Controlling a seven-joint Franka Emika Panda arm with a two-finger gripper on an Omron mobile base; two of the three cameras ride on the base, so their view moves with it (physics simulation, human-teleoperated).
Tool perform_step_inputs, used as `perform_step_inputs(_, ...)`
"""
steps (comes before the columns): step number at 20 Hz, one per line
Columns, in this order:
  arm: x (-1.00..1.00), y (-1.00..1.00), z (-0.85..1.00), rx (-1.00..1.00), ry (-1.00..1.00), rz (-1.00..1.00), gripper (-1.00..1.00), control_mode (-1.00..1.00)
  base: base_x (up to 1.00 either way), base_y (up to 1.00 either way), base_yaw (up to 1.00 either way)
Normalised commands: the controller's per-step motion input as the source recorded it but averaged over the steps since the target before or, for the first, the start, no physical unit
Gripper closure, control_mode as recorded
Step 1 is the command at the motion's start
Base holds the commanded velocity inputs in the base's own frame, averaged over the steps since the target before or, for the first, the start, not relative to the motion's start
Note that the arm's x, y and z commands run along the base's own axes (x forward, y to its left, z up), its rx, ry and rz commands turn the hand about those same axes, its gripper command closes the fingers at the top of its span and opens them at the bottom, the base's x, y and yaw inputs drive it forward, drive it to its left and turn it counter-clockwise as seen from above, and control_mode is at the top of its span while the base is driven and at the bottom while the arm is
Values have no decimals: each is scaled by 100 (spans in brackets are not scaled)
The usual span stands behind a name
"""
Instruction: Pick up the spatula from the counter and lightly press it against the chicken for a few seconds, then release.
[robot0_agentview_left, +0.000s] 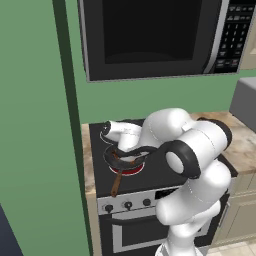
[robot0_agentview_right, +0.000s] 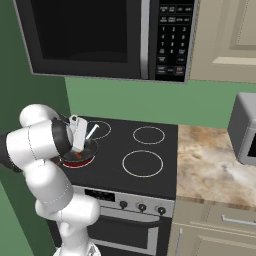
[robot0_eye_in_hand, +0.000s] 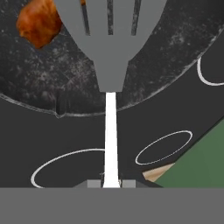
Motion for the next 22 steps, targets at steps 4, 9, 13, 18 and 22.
perform_step_inputs(4, 0, 0, -11, -1, 0, 0, 100, -100, 0, 0, 0)
perform_step_inputs(9, 0, 0, -8, -1, 0, 0, 100, -100, 0, 0, 0)
perform_step_inputs(13, 0, 0, -9, -1, 0, 0, 100, -100, 0, 0, 0)
perform_step_inputs(18, 0, 0, -10, -1, 0, 0, 100, -100, 0, 0, 0)
perform_step_inputs(22, 0, 0, -9, 0, 0, 0, 100, -100, 0, 0, 0)
